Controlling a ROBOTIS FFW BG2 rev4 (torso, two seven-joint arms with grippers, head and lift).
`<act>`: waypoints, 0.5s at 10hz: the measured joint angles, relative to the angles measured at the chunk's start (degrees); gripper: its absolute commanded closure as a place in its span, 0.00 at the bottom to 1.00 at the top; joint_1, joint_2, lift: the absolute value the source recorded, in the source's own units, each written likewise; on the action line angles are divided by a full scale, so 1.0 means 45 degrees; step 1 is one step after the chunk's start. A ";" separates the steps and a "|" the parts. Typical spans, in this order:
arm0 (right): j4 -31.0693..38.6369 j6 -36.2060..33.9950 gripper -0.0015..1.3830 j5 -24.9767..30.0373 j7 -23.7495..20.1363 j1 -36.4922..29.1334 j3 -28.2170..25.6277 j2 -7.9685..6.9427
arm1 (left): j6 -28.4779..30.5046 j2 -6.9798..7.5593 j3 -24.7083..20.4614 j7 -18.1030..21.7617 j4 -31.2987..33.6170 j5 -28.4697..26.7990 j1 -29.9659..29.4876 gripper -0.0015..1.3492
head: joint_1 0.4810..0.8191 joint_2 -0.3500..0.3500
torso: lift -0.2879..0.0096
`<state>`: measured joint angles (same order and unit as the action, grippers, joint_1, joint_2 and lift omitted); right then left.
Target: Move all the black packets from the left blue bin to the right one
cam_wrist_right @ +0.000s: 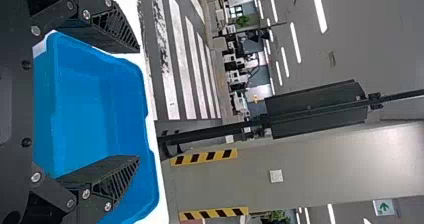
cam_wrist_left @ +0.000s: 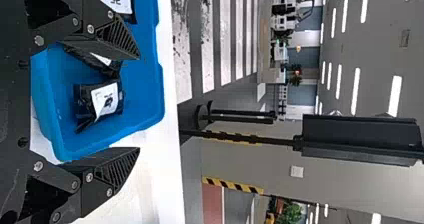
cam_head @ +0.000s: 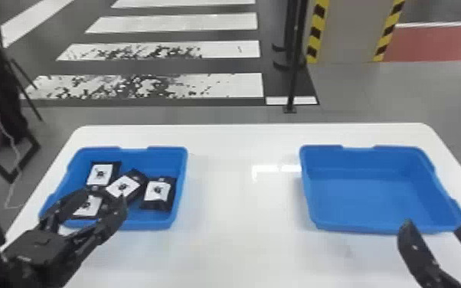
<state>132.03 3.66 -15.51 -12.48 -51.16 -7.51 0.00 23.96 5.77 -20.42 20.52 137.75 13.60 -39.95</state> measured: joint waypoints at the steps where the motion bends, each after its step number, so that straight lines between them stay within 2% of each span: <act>1: -0.0032 0.0000 0.21 -0.0009 -0.0001 0.0019 0.0012 0.0000 | 0.0523 0.0063 -0.0057 -0.0053 -0.0392 -0.0062 0.0655 0.34 | 0.63 0.64 | 0.50; 5: -0.0125 0.0000 0.21 -0.0080 -0.0001 0.0100 0.0074 0.0000 | 0.2157 0.0522 0.0105 -0.0158 -0.2752 0.0186 0.3404 0.34 | 0.63 0.68 | 0.50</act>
<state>131.46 3.66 -15.87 -12.48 -50.71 -7.17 0.00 33.66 8.12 -19.95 19.81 125.36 14.44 -24.64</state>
